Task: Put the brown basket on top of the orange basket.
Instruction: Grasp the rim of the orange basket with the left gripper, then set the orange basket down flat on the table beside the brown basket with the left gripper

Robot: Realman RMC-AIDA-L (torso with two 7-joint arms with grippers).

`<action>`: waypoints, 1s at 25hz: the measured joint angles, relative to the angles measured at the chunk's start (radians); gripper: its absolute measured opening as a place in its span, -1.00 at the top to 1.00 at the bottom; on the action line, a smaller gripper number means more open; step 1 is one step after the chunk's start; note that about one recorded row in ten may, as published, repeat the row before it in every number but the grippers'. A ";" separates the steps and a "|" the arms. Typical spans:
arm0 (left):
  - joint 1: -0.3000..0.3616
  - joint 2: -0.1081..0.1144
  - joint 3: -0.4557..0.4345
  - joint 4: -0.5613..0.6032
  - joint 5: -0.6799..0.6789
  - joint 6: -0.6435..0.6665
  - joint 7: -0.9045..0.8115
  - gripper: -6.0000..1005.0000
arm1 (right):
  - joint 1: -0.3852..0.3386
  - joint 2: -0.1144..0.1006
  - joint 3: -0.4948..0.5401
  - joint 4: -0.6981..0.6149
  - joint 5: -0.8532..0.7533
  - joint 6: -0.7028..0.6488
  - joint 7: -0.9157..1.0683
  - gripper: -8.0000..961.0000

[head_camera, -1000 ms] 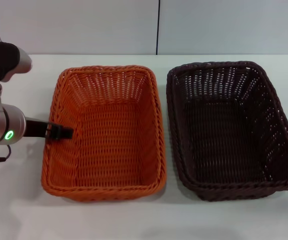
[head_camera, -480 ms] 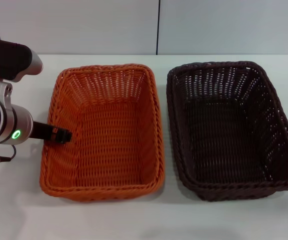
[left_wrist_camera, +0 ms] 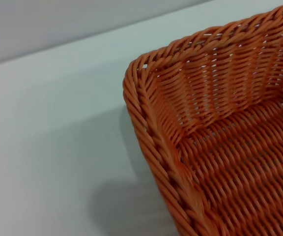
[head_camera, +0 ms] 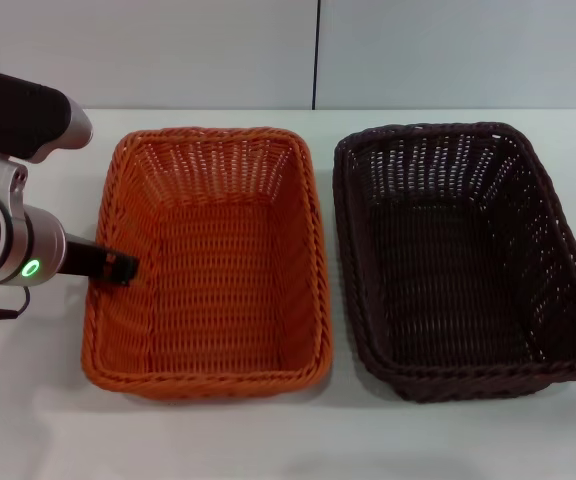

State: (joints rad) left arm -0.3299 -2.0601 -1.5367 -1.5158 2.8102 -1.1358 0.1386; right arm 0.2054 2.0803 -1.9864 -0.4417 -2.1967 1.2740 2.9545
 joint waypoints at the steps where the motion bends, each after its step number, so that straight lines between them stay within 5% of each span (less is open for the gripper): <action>1: 0.002 0.000 0.000 -0.006 0.000 0.000 0.005 0.45 | -0.001 0.000 0.000 0.000 0.000 0.001 0.000 -0.58; 15: 0.019 0.002 -0.048 -0.167 0.057 -0.040 0.274 0.49 | -0.005 0.001 0.000 0.000 0.000 0.004 0.000 -0.58; 17: -0.005 0.002 -0.126 -0.213 0.060 -0.091 0.385 0.50 | -0.004 0.000 0.000 0.000 0.000 0.004 0.000 -0.58; 25: -0.053 0.002 -0.206 -0.336 0.025 -0.219 0.604 0.58 | -0.005 0.000 0.000 0.000 -0.002 0.005 0.000 -0.58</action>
State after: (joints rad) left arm -0.3828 -2.0585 -1.7428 -1.8514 2.8352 -1.3547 0.7427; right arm 0.2002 2.0803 -1.9864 -0.4418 -2.1988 1.2790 2.9544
